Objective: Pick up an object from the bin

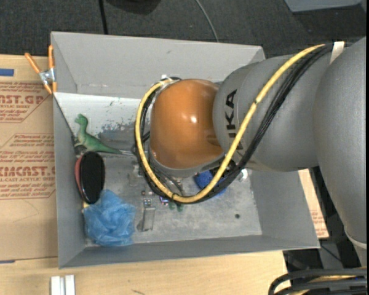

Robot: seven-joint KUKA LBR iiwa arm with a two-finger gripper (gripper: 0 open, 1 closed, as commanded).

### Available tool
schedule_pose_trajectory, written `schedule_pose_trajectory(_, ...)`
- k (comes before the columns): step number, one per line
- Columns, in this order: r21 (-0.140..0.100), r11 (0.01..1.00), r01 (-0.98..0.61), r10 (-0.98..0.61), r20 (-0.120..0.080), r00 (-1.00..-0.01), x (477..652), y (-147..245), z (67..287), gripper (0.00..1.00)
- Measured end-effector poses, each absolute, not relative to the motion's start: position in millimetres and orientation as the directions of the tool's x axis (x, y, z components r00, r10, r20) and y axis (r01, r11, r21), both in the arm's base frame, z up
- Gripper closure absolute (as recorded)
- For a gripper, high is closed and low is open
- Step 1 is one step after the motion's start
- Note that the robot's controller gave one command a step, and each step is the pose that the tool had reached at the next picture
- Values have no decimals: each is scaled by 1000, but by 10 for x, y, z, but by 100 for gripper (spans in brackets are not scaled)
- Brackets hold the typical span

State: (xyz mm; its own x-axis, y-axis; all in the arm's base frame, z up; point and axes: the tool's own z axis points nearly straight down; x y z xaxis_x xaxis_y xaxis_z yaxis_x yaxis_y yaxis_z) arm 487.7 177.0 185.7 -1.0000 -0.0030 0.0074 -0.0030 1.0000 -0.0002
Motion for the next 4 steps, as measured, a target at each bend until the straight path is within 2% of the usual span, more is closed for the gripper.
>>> schedule_pose_trajectory(1, 1, 1000, -1, -1, 0, -1000, 4895, 1761, 1901, 0)
schedule_pose_trajectory(2, 3, 1000, 20, 20, -5, -1000, 4930, 2009, 1509, 0)
schedule_pose_trajectory(3, 5, 997, 76, 76, -1, -997, 5004, 2170, 896, 0)
schedule_pose_trajectory(4, 3, 993, 120, 120, 5, -993, 4986, 2192, 485, 0)
